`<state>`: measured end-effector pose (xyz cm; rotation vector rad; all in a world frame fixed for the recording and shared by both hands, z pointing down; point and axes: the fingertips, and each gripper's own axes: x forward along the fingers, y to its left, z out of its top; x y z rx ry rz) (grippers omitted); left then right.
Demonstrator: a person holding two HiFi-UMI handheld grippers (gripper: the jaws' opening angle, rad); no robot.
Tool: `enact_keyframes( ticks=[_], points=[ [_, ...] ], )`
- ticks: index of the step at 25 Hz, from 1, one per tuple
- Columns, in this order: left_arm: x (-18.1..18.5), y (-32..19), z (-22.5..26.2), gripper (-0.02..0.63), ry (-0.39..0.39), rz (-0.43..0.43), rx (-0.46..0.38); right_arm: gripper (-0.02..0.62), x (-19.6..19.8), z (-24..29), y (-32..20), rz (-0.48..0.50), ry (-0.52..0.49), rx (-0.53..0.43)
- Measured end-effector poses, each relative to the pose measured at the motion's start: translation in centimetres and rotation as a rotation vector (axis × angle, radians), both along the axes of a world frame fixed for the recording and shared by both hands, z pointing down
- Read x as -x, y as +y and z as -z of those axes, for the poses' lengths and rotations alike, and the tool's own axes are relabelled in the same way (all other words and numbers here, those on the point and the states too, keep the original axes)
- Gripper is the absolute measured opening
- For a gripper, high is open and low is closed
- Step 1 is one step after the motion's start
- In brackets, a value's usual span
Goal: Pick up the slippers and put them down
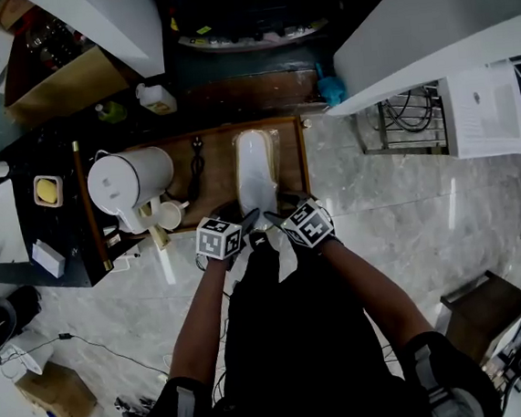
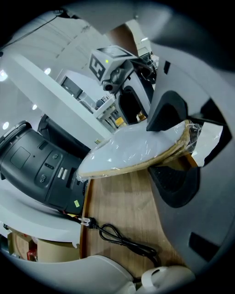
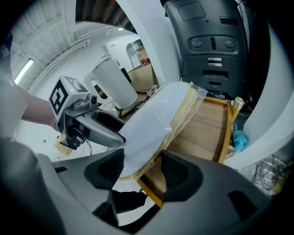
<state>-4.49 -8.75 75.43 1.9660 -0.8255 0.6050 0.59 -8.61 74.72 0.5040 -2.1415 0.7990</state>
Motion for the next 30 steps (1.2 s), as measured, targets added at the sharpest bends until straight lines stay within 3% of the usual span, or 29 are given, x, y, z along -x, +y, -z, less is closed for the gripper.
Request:
enact_keyframes(
  ticks=[22, 30],
  points=[
    [0.2, -0.3, -3.5, 0.241, -0.014, 0.047, 0.084, 0.258, 0.0, -3.1, -0.7, -0.008, 0.070, 0.032],
    [1.5, -0.7, -3.6, 0.282, -0.100, 0.074, 0.082, 0.258, 0.3, -2.3, -1.1, -0.011, 0.070, -0.011]
  ],
)
